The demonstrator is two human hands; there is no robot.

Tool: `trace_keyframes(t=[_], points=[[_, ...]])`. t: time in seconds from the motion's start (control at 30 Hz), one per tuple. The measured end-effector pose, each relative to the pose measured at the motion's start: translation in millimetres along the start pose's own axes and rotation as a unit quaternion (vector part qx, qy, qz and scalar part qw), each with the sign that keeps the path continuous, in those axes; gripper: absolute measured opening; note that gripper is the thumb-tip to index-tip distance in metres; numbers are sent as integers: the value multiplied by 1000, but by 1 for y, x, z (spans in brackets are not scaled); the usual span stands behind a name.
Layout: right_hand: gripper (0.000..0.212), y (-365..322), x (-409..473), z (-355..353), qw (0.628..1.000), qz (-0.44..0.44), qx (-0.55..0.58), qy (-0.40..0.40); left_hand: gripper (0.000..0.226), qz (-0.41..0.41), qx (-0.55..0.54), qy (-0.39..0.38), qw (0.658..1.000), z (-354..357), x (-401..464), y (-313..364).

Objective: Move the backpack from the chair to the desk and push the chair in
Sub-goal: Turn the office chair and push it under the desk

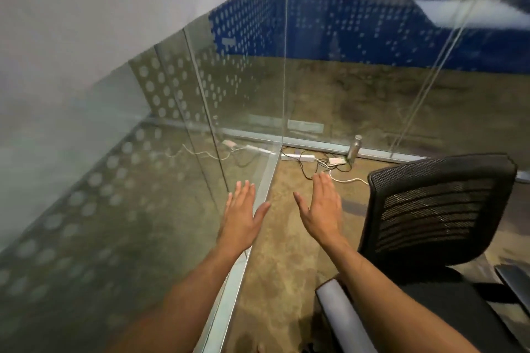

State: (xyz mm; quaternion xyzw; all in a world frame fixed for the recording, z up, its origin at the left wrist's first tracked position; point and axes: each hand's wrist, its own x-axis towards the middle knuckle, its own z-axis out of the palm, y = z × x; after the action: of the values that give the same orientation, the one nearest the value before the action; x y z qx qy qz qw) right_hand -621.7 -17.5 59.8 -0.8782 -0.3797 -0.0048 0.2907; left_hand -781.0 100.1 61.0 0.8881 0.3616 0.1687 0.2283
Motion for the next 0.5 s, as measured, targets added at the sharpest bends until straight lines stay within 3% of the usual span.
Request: trace_keyframes(t=[0.17, 0.33, 0.5], points=[[77, -7, 40, 7, 998, 34, -6, 55, 67, 55, -39, -7, 998, 1, 61, -4], [77, -3, 80, 9, 994, 55, -8, 91, 86, 81, -29, -19, 996, 22, 110, -3], [70, 8, 136, 22, 991, 63, -19, 113, 87, 95, -21, -22, 995, 35, 174, -4]])
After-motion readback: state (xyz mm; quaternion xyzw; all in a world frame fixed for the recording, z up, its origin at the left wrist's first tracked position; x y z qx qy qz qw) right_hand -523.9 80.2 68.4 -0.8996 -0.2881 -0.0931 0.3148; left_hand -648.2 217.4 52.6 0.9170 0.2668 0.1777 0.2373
